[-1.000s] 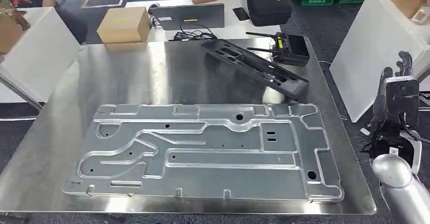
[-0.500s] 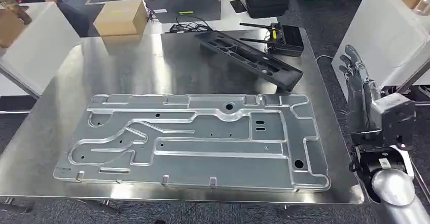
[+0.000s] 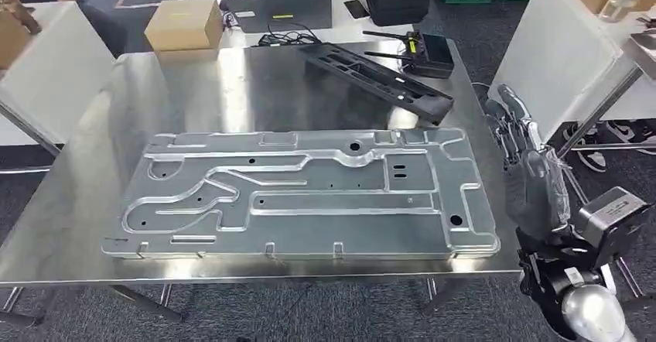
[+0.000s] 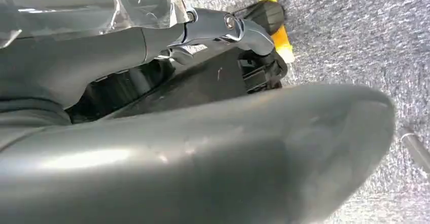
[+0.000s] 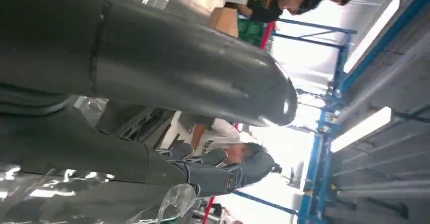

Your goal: Take the parts from the cabinet and place them on the table.

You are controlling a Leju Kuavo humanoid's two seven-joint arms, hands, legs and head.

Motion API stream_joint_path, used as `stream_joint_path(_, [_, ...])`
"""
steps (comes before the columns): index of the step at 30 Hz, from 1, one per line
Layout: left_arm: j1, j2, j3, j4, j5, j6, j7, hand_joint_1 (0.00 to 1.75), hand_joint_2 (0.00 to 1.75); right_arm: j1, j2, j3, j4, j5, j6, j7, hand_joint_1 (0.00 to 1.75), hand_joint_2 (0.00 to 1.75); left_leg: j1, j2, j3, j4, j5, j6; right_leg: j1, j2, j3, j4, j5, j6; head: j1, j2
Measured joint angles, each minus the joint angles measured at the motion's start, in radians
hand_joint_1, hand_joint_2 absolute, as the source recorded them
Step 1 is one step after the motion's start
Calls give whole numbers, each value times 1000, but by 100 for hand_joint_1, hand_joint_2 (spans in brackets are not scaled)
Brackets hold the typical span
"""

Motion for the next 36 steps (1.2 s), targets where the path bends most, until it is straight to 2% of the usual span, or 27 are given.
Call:
stream_joint_path(1, [-1,2,2,0,2,2,-4,0,0,12,3,-2,-8,8,-11,-10,0,0,-5,-1,-12,13,4,-6,0,1,38,-67,-59,10,0,0])
stream_joint_path(2, [-2,2,3,0,6,5,-6,0,0,19,10,-2,-18,19,-22,-21,0,0,-9,-3,-18,27,5,-5,2,4,54,-87,-53,-14,-3,0])
stream_joint_path(5, [3,4,5,0,20,11,-16,0,0,56,27,-3,-37,54,-65,-42,0,0,-16,-4,-31,23,39,-2,2,-2,29,-82,-34,-47,-4,0])
stream_joint_path(6, [6,9,6,2,26,14,-20,0,0,72,32,-8,-45,67,-84,-50,0,0,-12,-2,-39,28,25,-9,-4,-11,10,-83,-19,-56,-1,0])
stream_joint_path(8, [5,7,7,2,36,20,-34,0,0,102,45,-16,-66,81,-118,-60,0,0,0,0,-61,105,-112,-39,-5,-9,-27,-84,9,-70,-3,0])
stream_joint_path(10, [7,7,13,2,50,34,-55,0,0,134,56,-28,-89,80,-163,-71,0,0,15,5,-74,250,-221,-53,-5,-10,-67,-84,35,-67,-3,0])
stream_joint_path(11, [10,7,16,2,55,39,-63,0,0,153,61,-34,-98,76,-187,-78,0,0,19,7,-74,320,-230,-56,-5,-12,-88,-84,50,-66,-3,0])
stream_joint_path(12, [13,7,21,2,59,43,-66,0,0,171,64,-39,-105,67,-203,-84,0,0,20,7,-70,362,-197,-54,-4,-15,-106,-84,63,-65,-3,0])
stream_joint_path(14, [21,7,26,2,70,52,-76,0,0,205,70,-53,-123,52,-235,-103,0,0,15,7,-13,342,-94,-39,2,-16,-141,-84,92,-63,-3,0])
stream_joint_path(15, [25,7,27,2,73,54,-77,0,0,214,72,-57,-129,48,-245,-110,0,0,11,7,28,296,-79,-25,6,-16,-151,-84,101,-64,-3,0])
stream_joint_path(16, [31,8,29,2,77,58,-82,0,0,230,74,-66,-141,47,-264,-122,0,0,-3,13,134,164,-114,7,2,-16,-159,-89,117,-67,-3,0])
stream_joint_path(17, [32,13,32,2,83,63,-85,0,0,243,78,-75,-149,47,-277,-130,0,0,-19,16,238,22,-188,21,4,-18,-155,-91,126,-60,-2,0])
stream_joint_path(18, [31,11,34,2,85,65,-88,0,0,258,80,-82,-155,47,-286,-137,0,0,-24,18,288,-76,-218,23,2,-23,-153,-98,136,-55,-3,0])
stream_joint_path(19, [30,11,36,2,87,66,-88,0,0,273,80,-89,-160,47,-295,-141,0,0,-25,22,279,-70,-211,14,1,-31,-151,-112,153,-52,-2,0])
stream_joint_path(21, [39,11,42,2,89,69,-90,0,0,295,84,-96,-165,51,-312,-143,0,0,-28,21,265,-97,-178,29,-2,-37,-141,-143,186,-39,-3,0])
stream_joint_path(22, [45,9,46,2,90,71,-91,0,0,307,87,-103,-167,55,-323,-145,0,0,-20,18,267,-117,-148,23,2,-29,-152,-136,172,-40,-3,0])
stream_joint_path(23, [49,9,48,2,92,72,-91,0,0,314,88,-106,-171,59,-329,-145,0,0,-21,13,251,-119,-135,30,9,-17,-171,-97,121,-43,-3,0])
stream_joint_path(25, [62,10,52,2,97,76,-91,0,0,331,87,-115,-176,61,-337,-144,0,0,-22,10,226,-114,-115,31,11,-11,-213,58,13,-44,-3,0])
stream_joint_path(26, [66,10,53,2,100,77,-91,0,0,337,89,-117,-176,62,-341,-144,0,0,-24,7,213,-111,-107,32,14,-9,-225,130,-22,-43,-2,0])
stream_joint_path(27, [68,9,53,2,102,77,-91,0,0,342,90,-117,-176,63,-343,-144,0,0,-25,2,201,-106,-99,30,15,-8,-218,156,-33,-41,-3,0])
stream_joint_path(28, [69,9,53,2,102,77,-91,0,0,345,90,-118,-176,63,-343,-143,0,0,-25,-3,191,-99,-94,28,15,-8,-185,132,-24,-39,-3,0])
stream_joint_path(30, [70,9,54,2,103,80,-92,0,0,349,91,-122,-180,63,-344,-143,0,0,-22,-19,168,-74,-92,23,12,0,-52,-29,23,-36,-3,0])
stream_joint_path(31, [69,9,55,2,101,80,-92,0,0,353,91,-126,-184,62,-346,-143,0,0,-20,-27,159,-51,-95,20,8,29,4,-120,25,-35,-2,0])
stream_joint_path(32, [69,10,55,2,100,81,-92,0,0,360,91,-129,-185,60,-347,-143,0,0,-25,-30,137,-36,-100,14,14,58,5,-121,9,-41,-2,0])
stream_joint_path(33, [67,9,55,2,96,83,-89,0,0,364,92,-130,-188,59,-346,-146,0,0,-26,-35,127,-18,-100,15,14,37,-2,-123,18,-56,-4,0])
stream_joint_path(35, [67,8,55,2,90,91,-85,0,0,372,93,-132,-189,48,-343,-150,0,0,-23,-48,120,-18,-95,14,18,21,-6,-121,22,-63,-3,0])
stream_joint_path(36, [68,8,55,3,88,97,-80,0,0,377,94,-132,-189,45,-341,-155,0,0,-24,-55,115,-11,-96,12,11,9,-7,-123,25,-67,-3,0])
